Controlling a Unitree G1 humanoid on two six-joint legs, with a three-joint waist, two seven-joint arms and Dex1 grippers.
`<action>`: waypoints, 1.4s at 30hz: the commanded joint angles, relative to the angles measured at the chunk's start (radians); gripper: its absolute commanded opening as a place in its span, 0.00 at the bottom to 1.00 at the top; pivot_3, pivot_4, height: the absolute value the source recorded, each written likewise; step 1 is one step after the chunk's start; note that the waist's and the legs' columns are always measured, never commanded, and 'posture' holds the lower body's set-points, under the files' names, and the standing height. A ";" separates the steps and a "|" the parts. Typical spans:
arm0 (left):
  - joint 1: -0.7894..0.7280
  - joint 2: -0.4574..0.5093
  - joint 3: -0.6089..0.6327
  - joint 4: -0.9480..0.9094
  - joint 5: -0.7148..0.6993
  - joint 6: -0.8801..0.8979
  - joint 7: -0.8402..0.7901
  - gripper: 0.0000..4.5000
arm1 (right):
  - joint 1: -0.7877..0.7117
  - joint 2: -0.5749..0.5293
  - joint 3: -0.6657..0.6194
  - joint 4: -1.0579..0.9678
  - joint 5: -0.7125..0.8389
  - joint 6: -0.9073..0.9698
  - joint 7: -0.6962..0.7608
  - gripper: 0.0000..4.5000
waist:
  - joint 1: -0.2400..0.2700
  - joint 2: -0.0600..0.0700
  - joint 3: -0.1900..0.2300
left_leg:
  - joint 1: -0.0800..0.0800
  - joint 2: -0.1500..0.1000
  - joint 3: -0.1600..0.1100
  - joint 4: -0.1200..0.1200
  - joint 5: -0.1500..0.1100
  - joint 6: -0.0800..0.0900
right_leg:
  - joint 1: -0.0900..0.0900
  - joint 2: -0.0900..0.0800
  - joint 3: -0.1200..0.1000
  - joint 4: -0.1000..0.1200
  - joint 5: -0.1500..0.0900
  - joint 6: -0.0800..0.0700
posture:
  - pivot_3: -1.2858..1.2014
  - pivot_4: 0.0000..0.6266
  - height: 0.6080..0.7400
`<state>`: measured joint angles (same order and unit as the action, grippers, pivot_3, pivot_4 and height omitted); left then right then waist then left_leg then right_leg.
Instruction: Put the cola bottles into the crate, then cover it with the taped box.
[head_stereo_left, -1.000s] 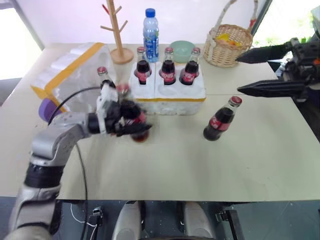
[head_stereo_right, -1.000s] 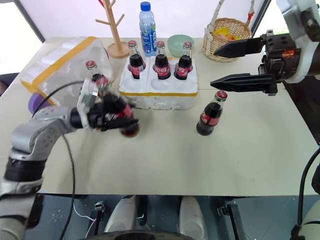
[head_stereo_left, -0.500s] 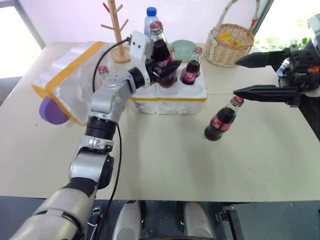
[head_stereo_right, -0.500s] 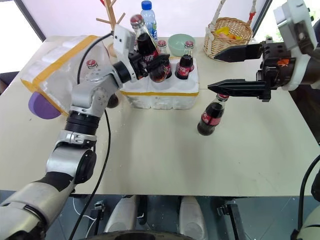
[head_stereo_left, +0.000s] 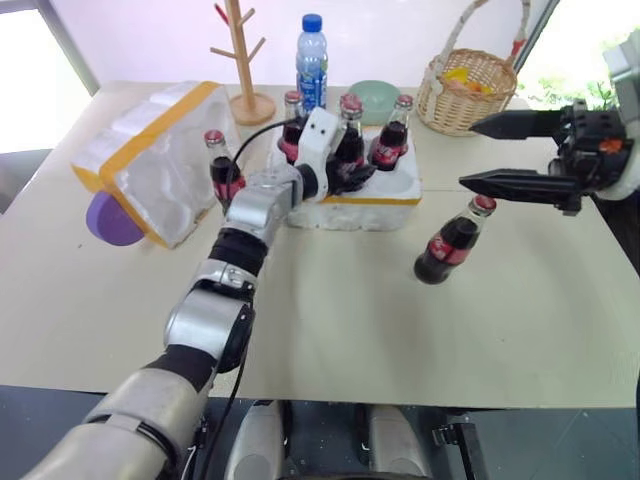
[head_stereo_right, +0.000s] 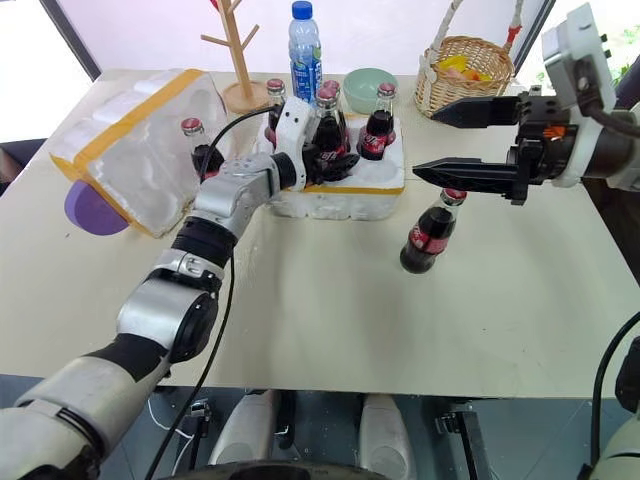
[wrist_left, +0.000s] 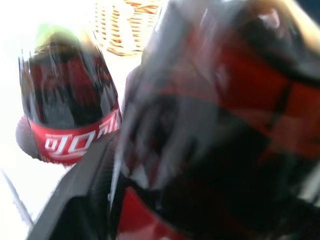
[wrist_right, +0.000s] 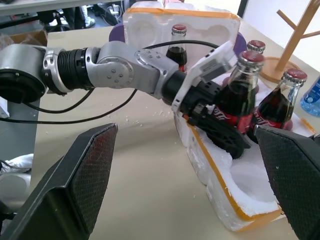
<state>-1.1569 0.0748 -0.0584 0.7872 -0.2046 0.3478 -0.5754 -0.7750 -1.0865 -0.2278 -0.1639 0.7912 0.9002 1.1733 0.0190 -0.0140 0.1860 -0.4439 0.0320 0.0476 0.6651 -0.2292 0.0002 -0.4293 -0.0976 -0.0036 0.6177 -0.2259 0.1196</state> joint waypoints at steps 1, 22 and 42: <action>0.007 0.021 0.037 -0.093 -0.031 0.026 -0.032 0.99 | -0.002 -0.002 -0.035 -0.023 0.018 -0.011 -0.016 1.00 | -0.006 0.000 0.000 | 0.000 0.000 0.000 0.000 0.000 0.000 | 0.000 0.000 0.000 0.000 0.000 0.000 | 0.52 0.24 1.00; 0.798 0.453 0.409 -1.152 -0.447 0.401 -0.018 0.99 | 0.044 0.039 -0.046 -0.024 0.040 -0.017 -0.054 1.00 | -0.015 0.001 0.000 | 0.003 0.001 -0.001 0.002 0.000 -0.001 | 0.002 0.000 0.000 0.003 -0.002 -0.005 | 0.52 0.24 1.00; 0.533 0.427 0.208 -0.576 -0.120 -0.002 -0.002 0.99 | 0.030 0.023 -0.027 -0.036 0.058 -0.007 -0.011 1.00 | -0.008 0.001 0.000 | 0.002 0.001 0.000 0.001 0.000 0.000 | 0.002 0.000 0.000 0.002 0.000 -0.002 | 0.52 0.24 1.00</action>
<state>-0.5967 0.4992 0.1516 0.1925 -0.3418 0.3900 -0.5672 -0.7168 -1.0468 -0.2384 -0.1828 0.8388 0.9072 1.1581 0.0105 -0.0127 0.1859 -0.4414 0.0332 0.0477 0.6664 -0.2289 -0.0003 -0.4277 -0.0973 -0.0033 0.6199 -0.2256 0.1180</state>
